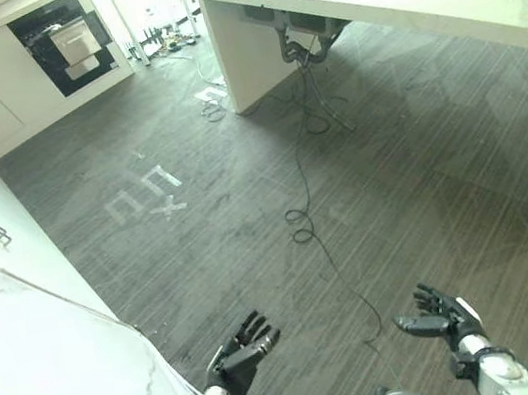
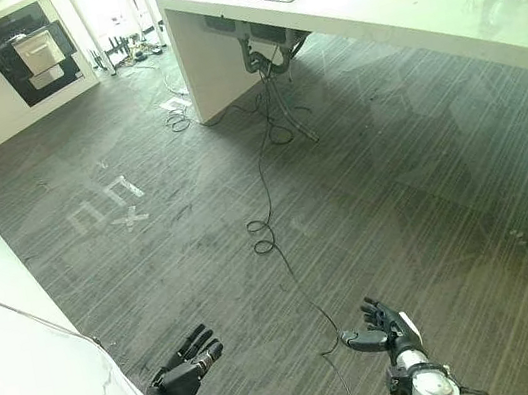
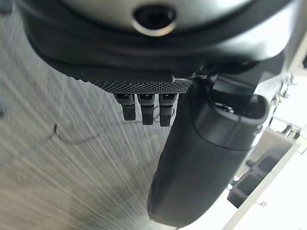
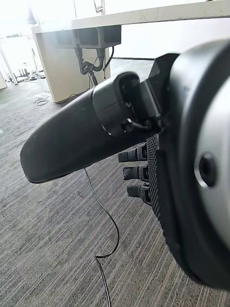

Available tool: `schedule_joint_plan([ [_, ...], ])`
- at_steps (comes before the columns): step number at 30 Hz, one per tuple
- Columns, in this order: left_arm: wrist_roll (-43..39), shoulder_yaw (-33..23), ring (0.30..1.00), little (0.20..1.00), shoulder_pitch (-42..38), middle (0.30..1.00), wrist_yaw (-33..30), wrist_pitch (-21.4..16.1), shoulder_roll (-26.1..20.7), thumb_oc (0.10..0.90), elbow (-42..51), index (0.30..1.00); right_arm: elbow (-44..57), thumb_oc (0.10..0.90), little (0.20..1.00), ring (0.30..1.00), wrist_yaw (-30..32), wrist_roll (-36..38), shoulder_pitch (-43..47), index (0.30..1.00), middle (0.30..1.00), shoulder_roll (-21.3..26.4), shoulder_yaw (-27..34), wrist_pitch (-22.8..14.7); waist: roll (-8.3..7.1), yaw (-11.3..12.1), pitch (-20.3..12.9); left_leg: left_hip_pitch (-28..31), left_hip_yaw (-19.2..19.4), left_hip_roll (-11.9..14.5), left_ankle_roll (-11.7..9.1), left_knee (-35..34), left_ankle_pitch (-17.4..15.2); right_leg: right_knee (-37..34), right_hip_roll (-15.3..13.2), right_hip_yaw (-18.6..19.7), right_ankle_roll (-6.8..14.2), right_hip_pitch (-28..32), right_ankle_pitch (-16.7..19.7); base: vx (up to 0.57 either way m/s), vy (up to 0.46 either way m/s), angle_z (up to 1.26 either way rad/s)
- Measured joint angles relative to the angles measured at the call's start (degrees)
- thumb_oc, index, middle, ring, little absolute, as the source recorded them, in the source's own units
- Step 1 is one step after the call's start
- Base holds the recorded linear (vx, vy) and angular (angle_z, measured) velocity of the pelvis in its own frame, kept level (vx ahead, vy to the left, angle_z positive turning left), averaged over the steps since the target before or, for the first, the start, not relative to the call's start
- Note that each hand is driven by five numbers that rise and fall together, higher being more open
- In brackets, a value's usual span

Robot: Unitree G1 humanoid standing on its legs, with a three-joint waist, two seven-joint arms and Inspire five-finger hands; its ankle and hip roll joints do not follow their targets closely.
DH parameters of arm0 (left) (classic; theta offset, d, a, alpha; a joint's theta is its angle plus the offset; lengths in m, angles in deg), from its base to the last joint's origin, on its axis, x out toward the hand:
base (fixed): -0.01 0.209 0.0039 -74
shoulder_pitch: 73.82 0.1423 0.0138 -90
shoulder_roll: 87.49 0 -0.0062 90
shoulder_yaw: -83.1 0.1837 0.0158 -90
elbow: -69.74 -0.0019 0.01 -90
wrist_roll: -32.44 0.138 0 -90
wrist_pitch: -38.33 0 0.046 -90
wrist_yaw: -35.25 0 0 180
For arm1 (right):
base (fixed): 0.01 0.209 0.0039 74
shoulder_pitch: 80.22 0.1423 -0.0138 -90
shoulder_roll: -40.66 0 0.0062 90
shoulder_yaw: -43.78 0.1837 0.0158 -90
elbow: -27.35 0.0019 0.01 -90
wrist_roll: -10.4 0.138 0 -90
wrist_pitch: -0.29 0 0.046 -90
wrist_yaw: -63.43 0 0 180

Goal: Place the dishes in the dishwasher.

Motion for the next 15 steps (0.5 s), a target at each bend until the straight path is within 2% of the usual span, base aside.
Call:
schedule_joint_plan([
  [2, 11.81, 1.07, 0.9, 0.9, -0.89, 0.9, -5.02, -1.87, -1.46, 0.8, -1.47, 0.9, -2.04, 0.8, 0.9, 0.9, -0.99, 2.23, 0.49, 0.9, 0.9, 0.03, 0.02, 0.24, 0.12, -0.01, -0.19, 0.0, -0.12, 0.02, 0.0, 0.06, 0.0, -0.08, -0.07, -0.14, -0.05, 0.04, -0.03, 0.01, 0.066, 0.03],
  [4, 17.32, 2.49, 0.9, 0.9, -1.1, 0.9, -7.26, -1.94, -3.55, 0.8, -1.95, 0.9, -3.57, 0.8, 0.9, 0.9, -1.52, 3.11, 0.52, 0.9, 0.9, 0.11, 0.04, 0.35, 0.28, -0.03, -0.28, 0.01, -0.13, 0.01, 0.0, 0.07, 0.0, -0.1, -0.07, -0.17, -0.1, 0.03, -0.09, 0.02, 0.048, 0.0],
  [12, 28.62, 3.77, 0.9, 0.9, -2.51, 0.9, -12.16, -1.77, -4.68, 0.8, -11.83, 0.9, -10.64, 0.8, 0.9, 0.9, -6.96, 4.11, 0.58, 0.9, 0.9, 0.26, -0.26, 0.07, 0.69, 0.03, -0.88, 0.0, -0.1, -0.01, 0.01, 0.06, -0.03, -0.12, -0.09, -0.11, -0.03, 0.02, -0.23, 0.04, 0.042, 0.0],
  [15, 28.54, 3.89, 0.9, 0.9, -2.07, 0.9, -12.57, -1.62, -4.41, 0.8, -14.42, 0.9, -12.73, 0.8, 0.9, 0.9, -8.75, 4.11, 0.39, 0.9, 0.9, 0.2, -0.34, -0.05, 0.29, 0.05, -1.16, -0.16, 0.23, -0.04, 0.03, 0.06, -0.04, 0.04, -0.14, 0.21, -0.06, -0.47, -0.2, 0.01, 0.056, -0.06],
])
